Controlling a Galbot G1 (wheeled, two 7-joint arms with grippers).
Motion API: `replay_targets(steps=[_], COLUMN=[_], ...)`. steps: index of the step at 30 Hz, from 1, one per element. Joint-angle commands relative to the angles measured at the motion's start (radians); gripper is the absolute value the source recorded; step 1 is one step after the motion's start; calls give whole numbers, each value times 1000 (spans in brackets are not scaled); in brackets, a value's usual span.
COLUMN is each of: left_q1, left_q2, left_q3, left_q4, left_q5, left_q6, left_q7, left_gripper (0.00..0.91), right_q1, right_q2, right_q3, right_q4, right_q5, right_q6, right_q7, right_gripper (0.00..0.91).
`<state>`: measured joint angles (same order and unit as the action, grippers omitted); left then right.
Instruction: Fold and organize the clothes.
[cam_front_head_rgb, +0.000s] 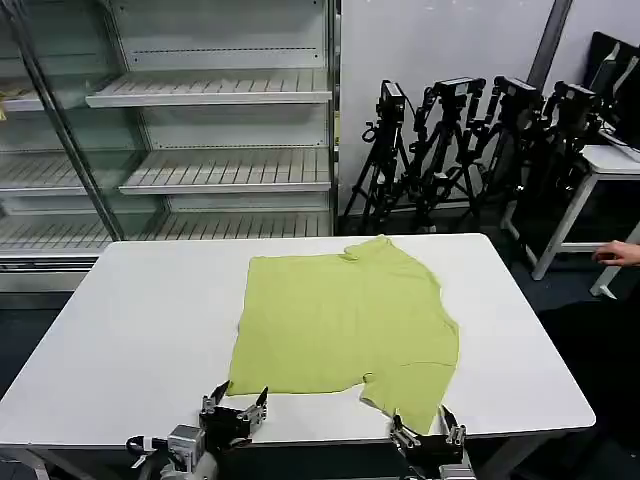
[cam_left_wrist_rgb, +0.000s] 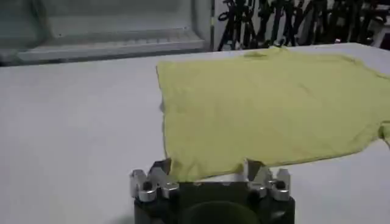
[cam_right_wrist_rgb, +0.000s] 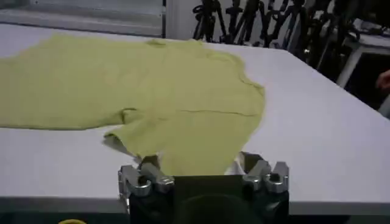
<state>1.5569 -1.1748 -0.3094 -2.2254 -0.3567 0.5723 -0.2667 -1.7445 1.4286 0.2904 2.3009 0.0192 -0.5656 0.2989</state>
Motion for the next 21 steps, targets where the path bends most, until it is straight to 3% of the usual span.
replay_targets(steps=[1,12,21], left_q1=[-8,-8,41], left_q2=[2,2,-20], left_q3=[14,6,-19], left_q4=[14,18,-69], left_q5=[-5,-16,-20], left_q6=[5,4,3], left_q7=[2,-1,5], left_gripper=[20,10,20], right_q1=[1,-4,-35], right_q2=[-1,2,-7], right_q3=[-5,-1,0], right_q4=[-12,-5,73], right_q5=[6,7,-15], right_q6=[-9,7,65], right_q7=[6,3,6], right_gripper=[0,0,0])
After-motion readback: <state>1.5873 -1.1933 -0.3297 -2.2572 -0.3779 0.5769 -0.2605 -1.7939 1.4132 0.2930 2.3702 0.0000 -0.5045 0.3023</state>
